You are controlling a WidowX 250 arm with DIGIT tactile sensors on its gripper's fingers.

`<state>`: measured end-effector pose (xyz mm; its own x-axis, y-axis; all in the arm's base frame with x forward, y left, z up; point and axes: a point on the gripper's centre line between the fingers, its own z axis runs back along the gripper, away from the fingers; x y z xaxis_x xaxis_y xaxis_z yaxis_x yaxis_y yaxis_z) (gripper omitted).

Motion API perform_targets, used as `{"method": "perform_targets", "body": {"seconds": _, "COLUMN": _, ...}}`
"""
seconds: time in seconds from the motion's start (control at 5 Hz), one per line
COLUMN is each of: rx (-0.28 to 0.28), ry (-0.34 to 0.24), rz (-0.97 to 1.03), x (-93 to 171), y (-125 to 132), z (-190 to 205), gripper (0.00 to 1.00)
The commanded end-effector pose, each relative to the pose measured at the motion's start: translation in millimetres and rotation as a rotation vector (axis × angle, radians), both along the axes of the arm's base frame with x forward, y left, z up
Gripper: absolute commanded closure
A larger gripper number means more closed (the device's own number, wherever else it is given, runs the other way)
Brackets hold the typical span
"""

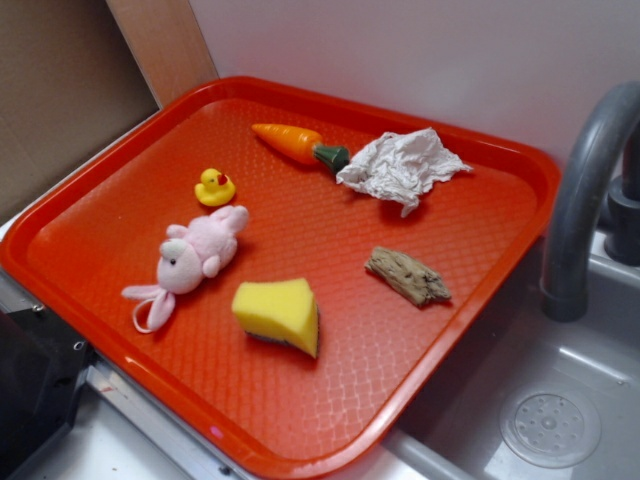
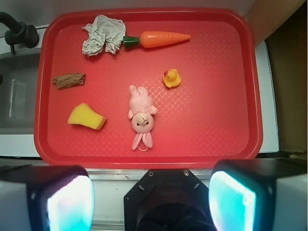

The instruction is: Grab the wood chip.

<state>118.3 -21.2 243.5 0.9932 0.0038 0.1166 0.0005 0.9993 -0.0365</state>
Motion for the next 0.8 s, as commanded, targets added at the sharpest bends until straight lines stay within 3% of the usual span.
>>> {"method": "perform_targets", "body": {"seconds": 0.0, "rx": 0.0, "ry": 0.0, "rz": 0.0, "x": 0, "y": 0, "z": 0, "gripper": 0.0}}
{"method": "perform_targets", "body": {"seconds": 0.2, "rx": 0.066, "ry": -0.001, "rz": -0.25, "x": 44, "y": -15, "z": -7, "gripper": 0.0}}
{"method": "perform_targets", "body": {"seconds": 0.4, "rx": 0.142, "ry": 0.034, "rz": -0.503, "x": 75, "y": -43, "z": -19, "gripper": 0.0}}
{"method": "perform_targets", "body": {"seconds": 0.6, "rx": 0.253, "ry": 0.119, "rz": -0.76, "x": 108, "y": -73, "z": -35, "gripper": 0.0}}
